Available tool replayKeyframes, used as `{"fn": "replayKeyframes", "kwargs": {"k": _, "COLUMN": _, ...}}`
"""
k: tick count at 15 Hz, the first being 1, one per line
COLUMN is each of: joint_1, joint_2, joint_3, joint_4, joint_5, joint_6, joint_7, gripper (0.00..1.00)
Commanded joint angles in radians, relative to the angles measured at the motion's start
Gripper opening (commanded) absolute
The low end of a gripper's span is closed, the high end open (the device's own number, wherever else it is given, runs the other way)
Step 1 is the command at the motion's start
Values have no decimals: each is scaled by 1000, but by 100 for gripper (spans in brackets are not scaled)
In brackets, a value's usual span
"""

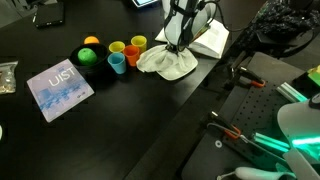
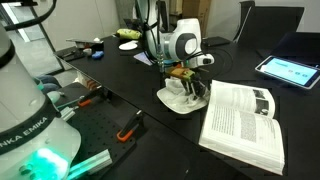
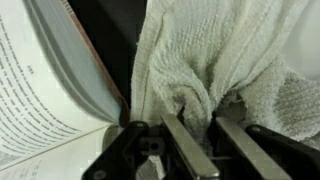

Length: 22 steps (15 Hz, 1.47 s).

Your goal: Clean the plate using the cloth

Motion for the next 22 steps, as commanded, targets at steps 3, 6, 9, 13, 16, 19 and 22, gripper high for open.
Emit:
{"fn": "replayKeyframes", "kwargs": {"k": 3, "joint_1": -40, "joint_2": -45, "joint_3": 82, "joint_4": -22, "joint_5": 12, "joint_6": 0, "joint_7": -23, "gripper": 4}}
{"fn": "replayKeyframes", "kwargs": {"k": 6, "joint_1": -64, "joint_2": -67, "joint_3": 141, "joint_4": -37, "joint_5": 22, "joint_6": -8, "joint_7": -30, "gripper": 4}}
{"fn": "replayKeyframes", "kwargs": {"k": 9, "joint_1": -82, "joint_2": -70, "joint_3": 174, "joint_4": -49, "joint_5": 24, "joint_6": -9, "joint_7": -31, "gripper": 4}}
{"fn": "replayKeyframes", "kwargs": {"k": 13, "joint_1": -82, "joint_2": -62, "joint_3": 146, "joint_4": -61, "joint_5": 15, "joint_6": -8, "joint_7": -22, "gripper": 4}}
{"fn": "replayKeyframes", "kwargs": {"k": 16, "joint_1": -74, "joint_2": -55, "joint_3": 110, "joint_4": -69, "joint_5": 9, "joint_6": -7, "joint_7": -14, "gripper": 4}}
{"fn": "replayKeyframes", "kwargs": {"k": 19, "joint_1": -73, "joint_2": -58, "joint_3": 91, "joint_4": -79, "joint_5": 8, "joint_6": -8, "joint_7": -12, "gripper": 4}}
{"fn": "replayKeyframes", "kwargs": {"k": 22, "joint_1": -88, "joint_2": -79, "joint_3": 126, "joint_4": -103, "joint_5": 12, "joint_6": -7, "joint_7": -30, "gripper": 4}}
